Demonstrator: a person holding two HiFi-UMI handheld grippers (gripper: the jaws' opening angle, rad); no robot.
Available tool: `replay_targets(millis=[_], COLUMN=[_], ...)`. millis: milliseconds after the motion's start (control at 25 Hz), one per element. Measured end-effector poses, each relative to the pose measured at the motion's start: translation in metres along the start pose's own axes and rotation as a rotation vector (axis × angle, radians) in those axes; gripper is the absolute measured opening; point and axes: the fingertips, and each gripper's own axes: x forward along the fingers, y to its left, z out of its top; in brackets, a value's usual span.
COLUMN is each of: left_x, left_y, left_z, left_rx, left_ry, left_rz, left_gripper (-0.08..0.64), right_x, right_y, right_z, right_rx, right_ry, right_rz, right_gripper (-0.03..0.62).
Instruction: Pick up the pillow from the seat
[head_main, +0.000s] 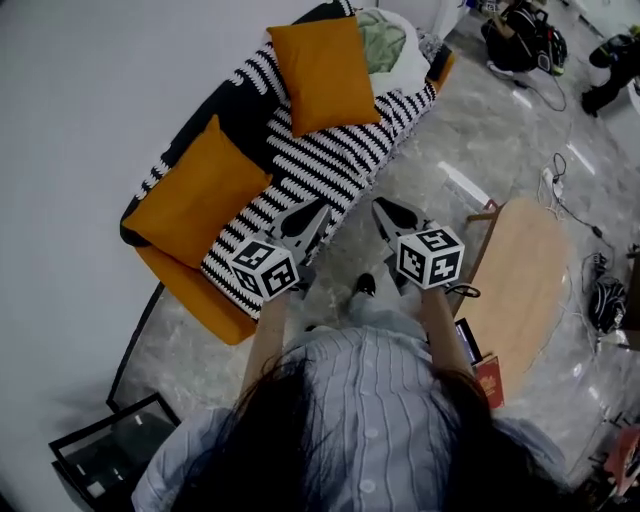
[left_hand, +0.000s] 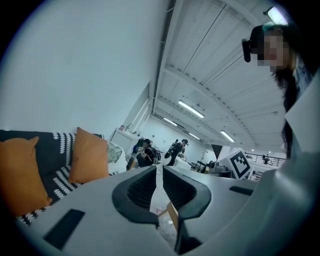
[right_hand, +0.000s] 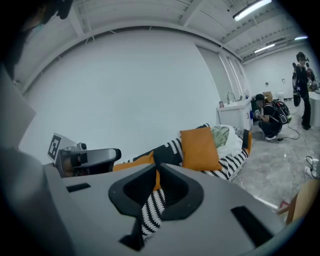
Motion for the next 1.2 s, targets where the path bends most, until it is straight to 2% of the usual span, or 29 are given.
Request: replay_targets(millis=[400,880,1200], left_x=[0.059,0.089,0.119], left_y=[-0.001,0.003,0.033], left_z=[0.0,-0.002,0.003], left_rx=[-0.004,-0.001,-0.004], left_ry=[-0.004,0.029,0.048], left_rz=[0.057,0.07,0.06], left_gripper=[0.031,0.031,0.031], right_x=[0.001,0.006,0.03], right_y=[-0.074,-0.105,-0.132], right_z=[0.02,0.027,0.036], right_rx=[0.025,0.065,0.075], right_ry=[0.004,-0.002,0.0], right_rz=[0.016,0.02,-0.005], right_gripper=[0.035,0.035,0.035])
